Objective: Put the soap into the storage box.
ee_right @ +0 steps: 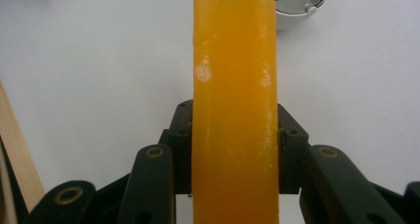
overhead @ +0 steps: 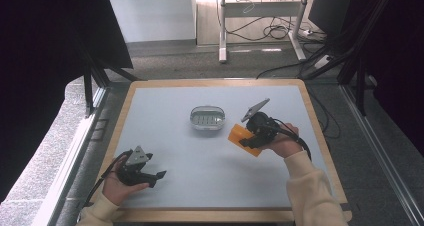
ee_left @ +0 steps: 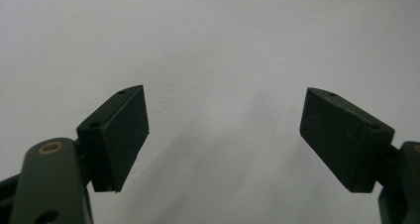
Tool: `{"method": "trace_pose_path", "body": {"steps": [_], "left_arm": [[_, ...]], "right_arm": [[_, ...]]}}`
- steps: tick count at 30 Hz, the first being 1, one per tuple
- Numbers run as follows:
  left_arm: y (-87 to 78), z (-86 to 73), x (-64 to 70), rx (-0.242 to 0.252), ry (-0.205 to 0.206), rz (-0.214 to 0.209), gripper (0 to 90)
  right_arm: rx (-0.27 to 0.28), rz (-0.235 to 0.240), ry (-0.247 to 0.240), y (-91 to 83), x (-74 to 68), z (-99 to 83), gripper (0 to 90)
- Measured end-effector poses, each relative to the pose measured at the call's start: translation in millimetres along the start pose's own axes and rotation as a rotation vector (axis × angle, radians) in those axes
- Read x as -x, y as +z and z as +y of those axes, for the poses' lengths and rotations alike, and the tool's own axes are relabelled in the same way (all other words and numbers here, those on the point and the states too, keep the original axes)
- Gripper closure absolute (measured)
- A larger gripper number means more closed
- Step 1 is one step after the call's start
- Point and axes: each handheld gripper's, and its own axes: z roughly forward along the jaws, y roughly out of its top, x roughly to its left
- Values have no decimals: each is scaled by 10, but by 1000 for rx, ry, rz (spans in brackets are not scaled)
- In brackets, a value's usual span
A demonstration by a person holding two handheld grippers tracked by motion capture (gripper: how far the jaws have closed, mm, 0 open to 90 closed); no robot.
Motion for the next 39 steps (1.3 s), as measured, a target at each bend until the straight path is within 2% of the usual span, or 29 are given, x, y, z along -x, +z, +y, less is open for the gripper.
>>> {"method": "trace_pose_path", "body": {"steps": [10, 25, 39], "left_arm": [[-8, 11, 0, 2, 3, 1, 190], [0, 9, 0, -1, -1, -5, 190], [11, 15, 3, -10, 4, -7, 190]], "right_arm": [[-12, -7, -17, 60, 37, 102, 616], [-23, -7, -42, 55, 110, 233, 616], [-27, -25, -32, 27, 230, 343, 616]]}}
